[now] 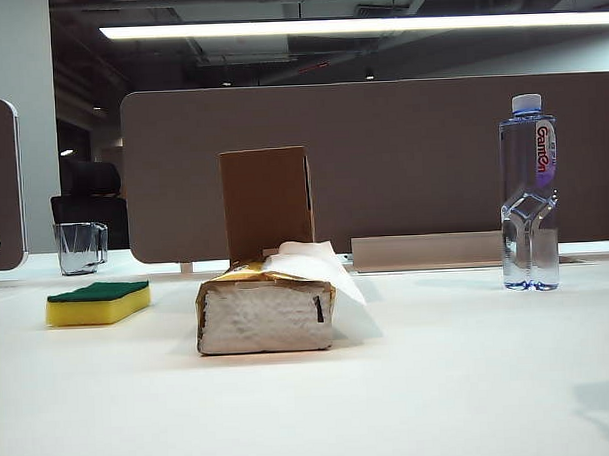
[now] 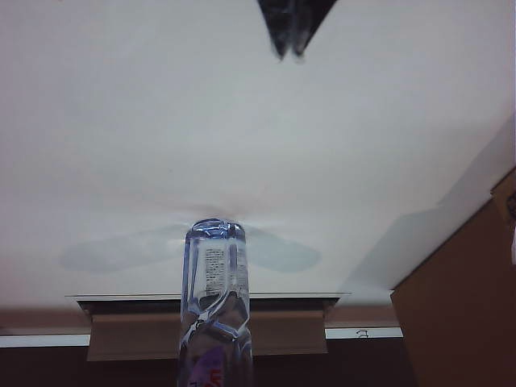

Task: Move the sponge from left to right to wipe the table, avoiding obstacles on the table, and finally reaching the bottle of mineral water.

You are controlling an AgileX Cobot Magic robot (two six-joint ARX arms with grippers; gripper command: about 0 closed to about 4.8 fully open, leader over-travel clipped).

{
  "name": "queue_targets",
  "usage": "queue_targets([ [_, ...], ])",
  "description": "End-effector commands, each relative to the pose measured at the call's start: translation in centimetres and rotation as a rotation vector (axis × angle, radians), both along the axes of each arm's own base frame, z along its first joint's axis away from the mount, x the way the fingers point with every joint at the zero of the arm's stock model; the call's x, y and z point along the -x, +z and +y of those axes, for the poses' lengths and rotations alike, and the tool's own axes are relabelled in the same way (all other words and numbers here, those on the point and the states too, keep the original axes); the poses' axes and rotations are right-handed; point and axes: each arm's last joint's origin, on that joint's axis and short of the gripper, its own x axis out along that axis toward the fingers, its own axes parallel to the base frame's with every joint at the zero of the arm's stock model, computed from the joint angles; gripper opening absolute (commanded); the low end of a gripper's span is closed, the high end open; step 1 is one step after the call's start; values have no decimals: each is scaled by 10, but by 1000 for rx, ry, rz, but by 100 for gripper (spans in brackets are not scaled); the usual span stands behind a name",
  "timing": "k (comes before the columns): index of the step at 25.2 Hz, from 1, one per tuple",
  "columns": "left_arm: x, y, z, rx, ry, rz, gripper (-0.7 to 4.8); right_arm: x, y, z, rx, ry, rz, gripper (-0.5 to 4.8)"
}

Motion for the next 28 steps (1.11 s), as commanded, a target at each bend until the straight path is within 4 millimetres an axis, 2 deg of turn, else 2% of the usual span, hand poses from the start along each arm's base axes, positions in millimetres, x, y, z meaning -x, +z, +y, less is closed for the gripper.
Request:
queue_targets([
  [1,0,0,0,-4,4,3,21,0,1,0,2,-2,-17,-1],
  [15,0,0,0,-4,3,2,21,0,1,0,-1,14,-19,-1],
  [23,0,10,-1,19,-44,-64,28,0,1,0,-1,14,-19,-1],
  [24,1,15,-2,39,-58,-78,37,0,1,0,-1,14,-19,-1],
  [25,2,20,-2,56,-68,-92,84,0,1,0,-1,14,-19,-1],
  [26,3,26,-2,61,-92,-107,153,0,1,0,-1,14,-19,-1],
  [28,6,38,-3,88,-136,-134,213,0,1,0,-1,14,-19,-1],
])
